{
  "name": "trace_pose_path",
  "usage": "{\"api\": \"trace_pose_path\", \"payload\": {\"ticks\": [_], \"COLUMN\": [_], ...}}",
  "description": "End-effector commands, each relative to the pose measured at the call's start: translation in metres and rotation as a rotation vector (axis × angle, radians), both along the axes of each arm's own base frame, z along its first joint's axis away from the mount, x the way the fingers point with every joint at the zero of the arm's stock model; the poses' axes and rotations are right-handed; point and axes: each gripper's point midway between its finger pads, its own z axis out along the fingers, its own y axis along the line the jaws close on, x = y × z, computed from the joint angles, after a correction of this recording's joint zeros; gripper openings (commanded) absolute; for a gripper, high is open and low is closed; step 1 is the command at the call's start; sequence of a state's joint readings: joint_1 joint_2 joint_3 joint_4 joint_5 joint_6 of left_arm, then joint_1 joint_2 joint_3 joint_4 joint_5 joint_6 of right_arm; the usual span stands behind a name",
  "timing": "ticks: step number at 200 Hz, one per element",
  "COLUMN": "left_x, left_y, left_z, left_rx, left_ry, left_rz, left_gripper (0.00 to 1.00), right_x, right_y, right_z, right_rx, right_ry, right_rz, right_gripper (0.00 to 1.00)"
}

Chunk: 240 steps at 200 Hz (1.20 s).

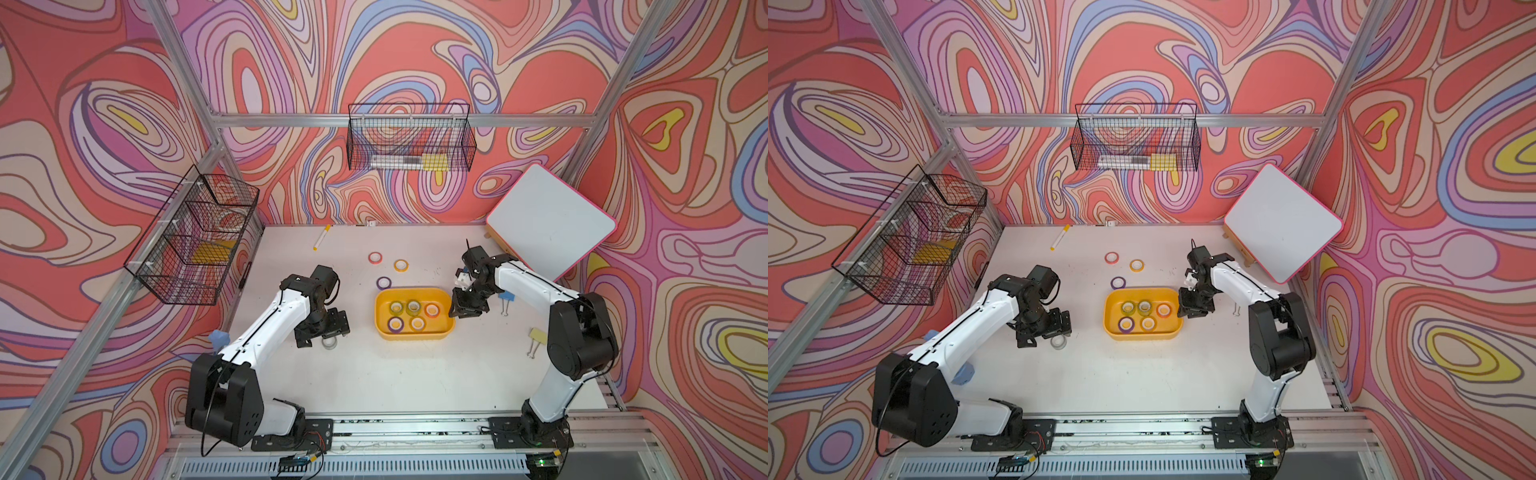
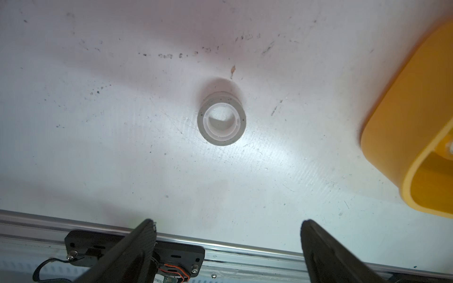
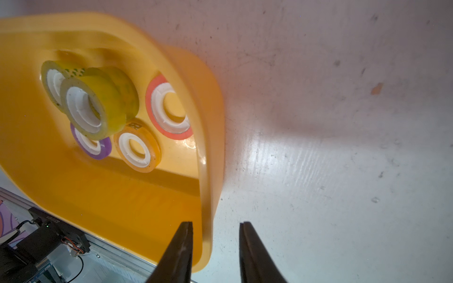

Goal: Put the transparent tape into the storage box
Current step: Pick up the tape from the center of the board.

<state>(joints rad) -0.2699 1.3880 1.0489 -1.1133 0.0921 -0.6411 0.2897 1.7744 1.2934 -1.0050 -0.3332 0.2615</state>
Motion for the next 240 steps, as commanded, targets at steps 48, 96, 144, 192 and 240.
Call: {"api": "trace_pose_path", "payload": {"ticks": [48, 96, 144, 192, 240], "left_x": [0.015, 0.023, 0.033, 0.035, 0.035], "left_y": [0.007, 0.011, 0.016, 0.014, 0.013], "left_z": [-0.032, -0.049, -0.065, -0.073, -0.08], "left_rx": [0.0, 0.038, 0.084, 0.08, 0.07], "left_ry": [-0.012, 0.012, 0.026, 0.041, 0.043], "left_rz": [0.038, 0.018, -0.016, -0.026, -0.024], "left_gripper": [0.7, 0.66, 0.66, 0.64, 0.63], "right_x": [-0.002, 0.0, 0.001, -0.001, -0.002], "right_y": [0.004, 0.005, 0.004, 0.003, 0.002], "right_z": [0.004, 0.006, 0.008, 0.009, 0.009], "right_rx": [0.019, 0.022, 0.021, 0.015, 0.015], "right_ry": [-0.009, -0.013, -0.012, -0.012, -0.007], "right_rz": [0.004, -0.003, -0.007, -0.013, -0.019], "right_gripper": [0.28, 0.27, 0.27, 0.27, 0.26]}}
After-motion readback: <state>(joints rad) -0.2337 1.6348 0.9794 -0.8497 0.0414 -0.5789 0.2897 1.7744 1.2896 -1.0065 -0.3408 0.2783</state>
